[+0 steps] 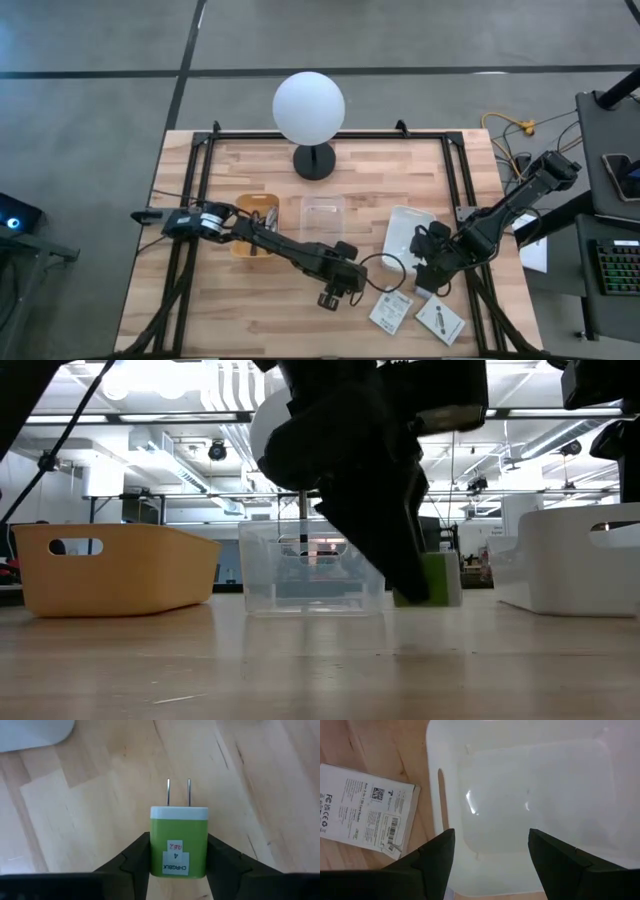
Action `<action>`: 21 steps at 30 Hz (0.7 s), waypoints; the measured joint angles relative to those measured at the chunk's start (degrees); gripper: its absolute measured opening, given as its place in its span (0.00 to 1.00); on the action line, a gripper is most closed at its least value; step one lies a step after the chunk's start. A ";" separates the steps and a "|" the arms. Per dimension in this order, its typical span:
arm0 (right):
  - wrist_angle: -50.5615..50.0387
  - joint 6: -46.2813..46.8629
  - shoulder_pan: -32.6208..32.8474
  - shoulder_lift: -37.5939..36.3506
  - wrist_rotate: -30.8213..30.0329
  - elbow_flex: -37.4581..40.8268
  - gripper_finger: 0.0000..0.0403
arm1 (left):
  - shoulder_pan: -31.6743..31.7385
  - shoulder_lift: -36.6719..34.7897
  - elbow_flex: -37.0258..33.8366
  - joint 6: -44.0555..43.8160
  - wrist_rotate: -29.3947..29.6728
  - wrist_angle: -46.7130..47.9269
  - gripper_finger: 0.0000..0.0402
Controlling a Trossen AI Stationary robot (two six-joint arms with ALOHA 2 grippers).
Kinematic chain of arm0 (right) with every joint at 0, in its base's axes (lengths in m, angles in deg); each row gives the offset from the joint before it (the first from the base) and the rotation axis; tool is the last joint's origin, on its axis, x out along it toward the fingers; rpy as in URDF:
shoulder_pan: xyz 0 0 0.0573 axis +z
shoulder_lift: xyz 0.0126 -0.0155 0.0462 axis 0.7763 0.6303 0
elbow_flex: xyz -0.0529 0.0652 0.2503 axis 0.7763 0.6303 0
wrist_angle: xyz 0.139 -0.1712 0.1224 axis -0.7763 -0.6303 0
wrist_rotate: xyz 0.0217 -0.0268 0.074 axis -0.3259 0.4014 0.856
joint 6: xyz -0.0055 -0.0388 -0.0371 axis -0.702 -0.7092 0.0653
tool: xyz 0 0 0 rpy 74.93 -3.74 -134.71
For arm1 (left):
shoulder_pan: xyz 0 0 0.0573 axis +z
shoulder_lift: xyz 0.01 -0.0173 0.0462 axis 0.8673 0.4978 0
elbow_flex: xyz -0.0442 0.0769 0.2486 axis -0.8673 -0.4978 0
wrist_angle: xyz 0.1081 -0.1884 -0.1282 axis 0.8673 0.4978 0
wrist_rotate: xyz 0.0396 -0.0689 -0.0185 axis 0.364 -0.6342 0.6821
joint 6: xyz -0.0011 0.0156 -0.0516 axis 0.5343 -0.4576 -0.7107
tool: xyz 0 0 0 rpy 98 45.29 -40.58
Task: Pick and place items into bin
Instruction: Put the green charger adapter into the transparent bin
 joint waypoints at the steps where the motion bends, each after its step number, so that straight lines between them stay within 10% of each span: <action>1: 0.03 -0.03 0.00 0.00 0.01 0.00 0.59 | 0.00 -0.37 0.88 -1.46 0.48 0.92 0.33; 21: -2.26 2.44 -0.39 0.00 0.02 0.00 0.59 | 6.20 -9.74 4.66 -65.85 14.50 31.59 0.34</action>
